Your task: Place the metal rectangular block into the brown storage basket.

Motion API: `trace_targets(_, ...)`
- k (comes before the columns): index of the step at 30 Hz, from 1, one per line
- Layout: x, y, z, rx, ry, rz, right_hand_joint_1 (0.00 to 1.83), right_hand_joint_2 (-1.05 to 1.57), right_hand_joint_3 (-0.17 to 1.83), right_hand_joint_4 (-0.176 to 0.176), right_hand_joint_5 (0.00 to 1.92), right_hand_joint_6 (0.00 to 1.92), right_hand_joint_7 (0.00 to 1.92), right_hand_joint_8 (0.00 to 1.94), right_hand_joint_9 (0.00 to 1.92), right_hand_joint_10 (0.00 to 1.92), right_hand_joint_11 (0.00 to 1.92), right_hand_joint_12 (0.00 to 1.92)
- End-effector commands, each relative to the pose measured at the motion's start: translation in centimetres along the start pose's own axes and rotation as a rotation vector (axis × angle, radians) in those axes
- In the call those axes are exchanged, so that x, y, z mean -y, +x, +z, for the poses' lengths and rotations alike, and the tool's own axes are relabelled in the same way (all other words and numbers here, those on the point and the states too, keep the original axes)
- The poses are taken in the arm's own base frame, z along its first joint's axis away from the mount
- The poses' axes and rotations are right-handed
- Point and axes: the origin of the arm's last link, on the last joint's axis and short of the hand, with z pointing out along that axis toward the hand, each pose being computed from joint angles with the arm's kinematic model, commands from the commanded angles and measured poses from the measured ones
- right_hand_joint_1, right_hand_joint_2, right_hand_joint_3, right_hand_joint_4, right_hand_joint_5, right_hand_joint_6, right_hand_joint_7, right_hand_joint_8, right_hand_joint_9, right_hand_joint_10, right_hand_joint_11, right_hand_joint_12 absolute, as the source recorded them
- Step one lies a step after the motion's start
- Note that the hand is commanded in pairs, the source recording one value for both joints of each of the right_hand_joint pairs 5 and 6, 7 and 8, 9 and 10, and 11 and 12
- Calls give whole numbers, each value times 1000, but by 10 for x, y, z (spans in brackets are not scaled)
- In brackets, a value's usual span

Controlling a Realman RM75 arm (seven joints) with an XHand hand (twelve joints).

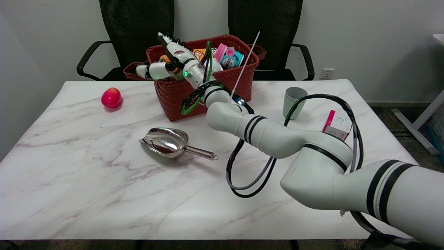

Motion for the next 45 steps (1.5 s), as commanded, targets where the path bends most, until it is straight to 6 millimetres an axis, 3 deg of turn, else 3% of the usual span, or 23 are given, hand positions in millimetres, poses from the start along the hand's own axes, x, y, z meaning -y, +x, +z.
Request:
trace_targets(1, -2, 11, 3, -38, -19, -62, 912, 461, 127, 0, 0, 0, 0, 0, 0, 0, 0, 0)
trace_targets(7, 2, 16, 3, -59, -7, -59, 848, 491, 460, 0, 0, 0, 0, 0, 0, 0, 0, 0)
trace_targets(10, 2, 25, 2, -107, 2, -39, 804, 518, 529, 0, 0, 0, 0, 0, 0, 0, 0, 0)
trace_targets(20, -10, 76, -23, -299, 52, 164, 626, 664, 681, 0, 0, 0, 0, 0, 0, 0, 0, 0)
trace_targets(29, -33, 115, -70, -472, 91, 309, 626, 691, 434, 0, 0, 0, 0, 0, 0, 0, 13, 13)
trace_targets(35, -54, 134, -116, -629, 92, 340, 683, 736, -39, 0, 0, 0, 0, 0, 33, 33, 144, 144)
trace_targets(39, -58, 146, -144, -722, 98, 323, 714, 736, -119, 0, 0, 0, 0, 0, 47, 47, 197, 197)
trace_targets(45, -62, 148, -183, -795, 93, 283, 794, 683, -175, 0, 0, 0, 0, 0, 52, 52, 95, 95)
